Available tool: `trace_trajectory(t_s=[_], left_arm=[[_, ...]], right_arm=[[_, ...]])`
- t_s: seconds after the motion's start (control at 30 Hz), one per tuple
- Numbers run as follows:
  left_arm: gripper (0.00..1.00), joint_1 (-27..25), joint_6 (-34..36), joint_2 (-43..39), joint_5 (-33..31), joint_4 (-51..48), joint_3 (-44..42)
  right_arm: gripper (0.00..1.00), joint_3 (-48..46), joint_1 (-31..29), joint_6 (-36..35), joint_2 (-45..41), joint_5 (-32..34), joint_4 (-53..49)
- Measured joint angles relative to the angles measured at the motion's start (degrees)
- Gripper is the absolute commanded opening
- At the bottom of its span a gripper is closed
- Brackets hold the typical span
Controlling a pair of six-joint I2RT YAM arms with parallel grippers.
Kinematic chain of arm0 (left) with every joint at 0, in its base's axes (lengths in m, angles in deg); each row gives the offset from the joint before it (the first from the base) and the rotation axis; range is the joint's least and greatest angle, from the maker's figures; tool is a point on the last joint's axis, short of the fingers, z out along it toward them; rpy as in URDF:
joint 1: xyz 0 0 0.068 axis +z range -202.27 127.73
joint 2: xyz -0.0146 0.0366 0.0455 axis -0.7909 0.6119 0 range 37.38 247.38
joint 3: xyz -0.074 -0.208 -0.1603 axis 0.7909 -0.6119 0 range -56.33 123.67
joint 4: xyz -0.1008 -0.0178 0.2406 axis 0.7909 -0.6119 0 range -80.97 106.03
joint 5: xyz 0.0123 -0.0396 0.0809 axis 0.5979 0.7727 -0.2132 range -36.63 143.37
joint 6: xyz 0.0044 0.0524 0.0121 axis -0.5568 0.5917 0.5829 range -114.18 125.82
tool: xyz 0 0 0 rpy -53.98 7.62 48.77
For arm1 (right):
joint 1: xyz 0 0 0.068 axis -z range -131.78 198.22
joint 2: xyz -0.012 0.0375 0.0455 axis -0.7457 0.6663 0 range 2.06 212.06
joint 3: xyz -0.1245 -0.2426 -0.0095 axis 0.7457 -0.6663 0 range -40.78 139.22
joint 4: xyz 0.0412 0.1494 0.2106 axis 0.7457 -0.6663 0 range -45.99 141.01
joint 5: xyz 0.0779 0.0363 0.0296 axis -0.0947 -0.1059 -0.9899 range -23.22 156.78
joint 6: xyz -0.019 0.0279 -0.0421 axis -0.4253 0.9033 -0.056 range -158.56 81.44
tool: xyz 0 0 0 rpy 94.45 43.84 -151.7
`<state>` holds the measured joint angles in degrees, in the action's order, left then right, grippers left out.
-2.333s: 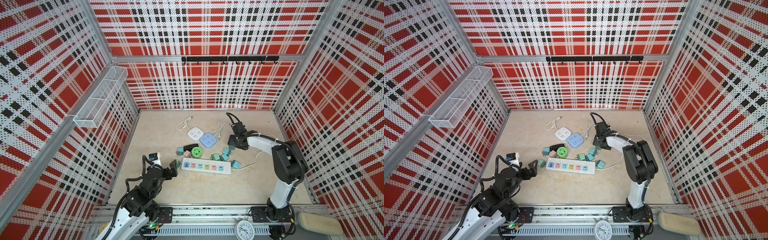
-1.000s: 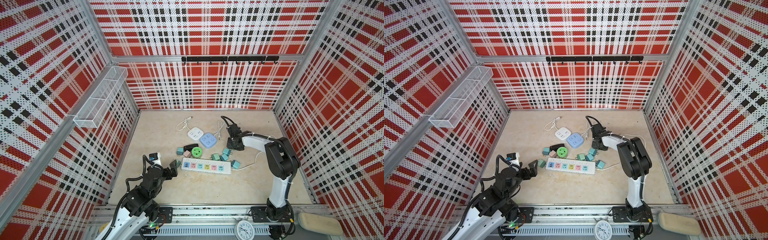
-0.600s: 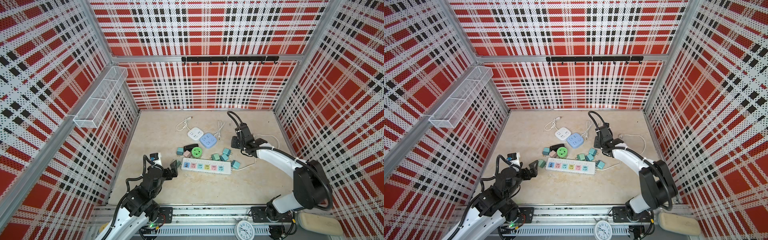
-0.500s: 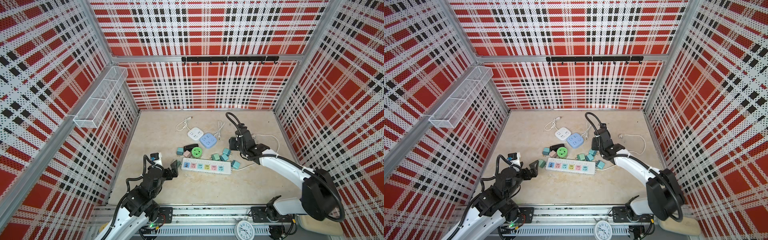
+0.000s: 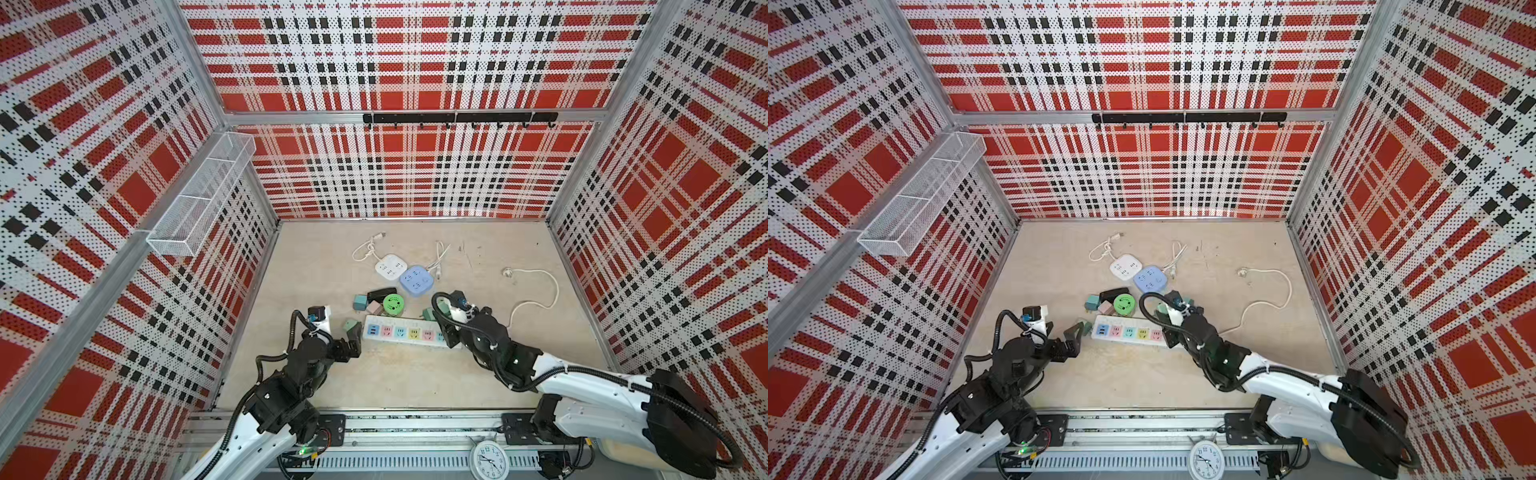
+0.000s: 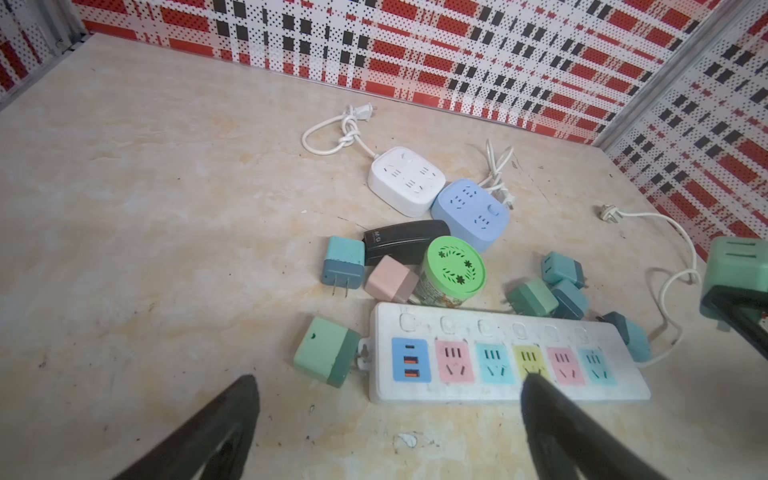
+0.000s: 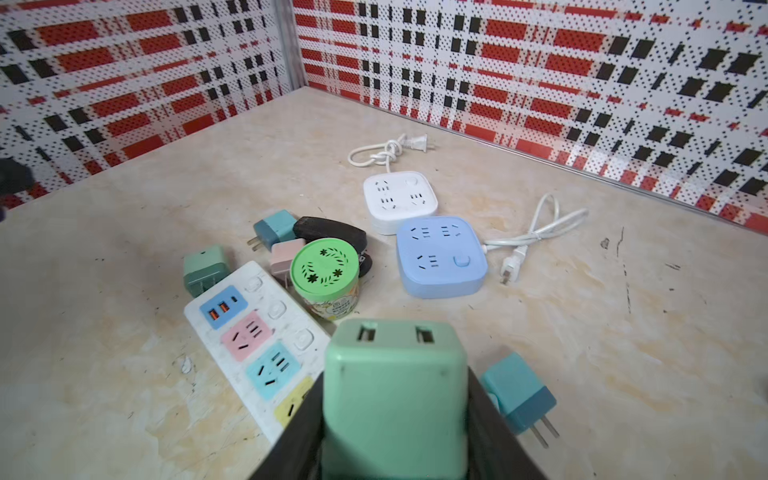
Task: Insert the plug
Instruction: 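Carry the adapter toward the left gripper while the left gripper reaches to meet it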
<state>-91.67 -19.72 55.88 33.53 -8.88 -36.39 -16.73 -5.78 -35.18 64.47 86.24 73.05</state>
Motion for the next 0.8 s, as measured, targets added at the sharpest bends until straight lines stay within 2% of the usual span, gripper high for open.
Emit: trace_trajectory(t_s=[0.23, 0.47, 0.8], left_arm=[[0.99, -1.4, 2.3, 2.6, 4.5, 3.5, 0.1], [0.97, -4.7, 3.0, 9.6, 9.3, 6.5, 4.4], [0.94, -12.5, 4.2, 21.3, 14.1, 13.1, 8.7]], right_arm=[[0.04, -5.2, 0.0, -7.5, 2.2, -5.0, 13.1], [0.04, -8.7, 0.0, -11.9, 3.1, -7.7, 22.8], [0.00, -11.1, -0.9, -17.3, 3.2, -13.4, 28.7]])
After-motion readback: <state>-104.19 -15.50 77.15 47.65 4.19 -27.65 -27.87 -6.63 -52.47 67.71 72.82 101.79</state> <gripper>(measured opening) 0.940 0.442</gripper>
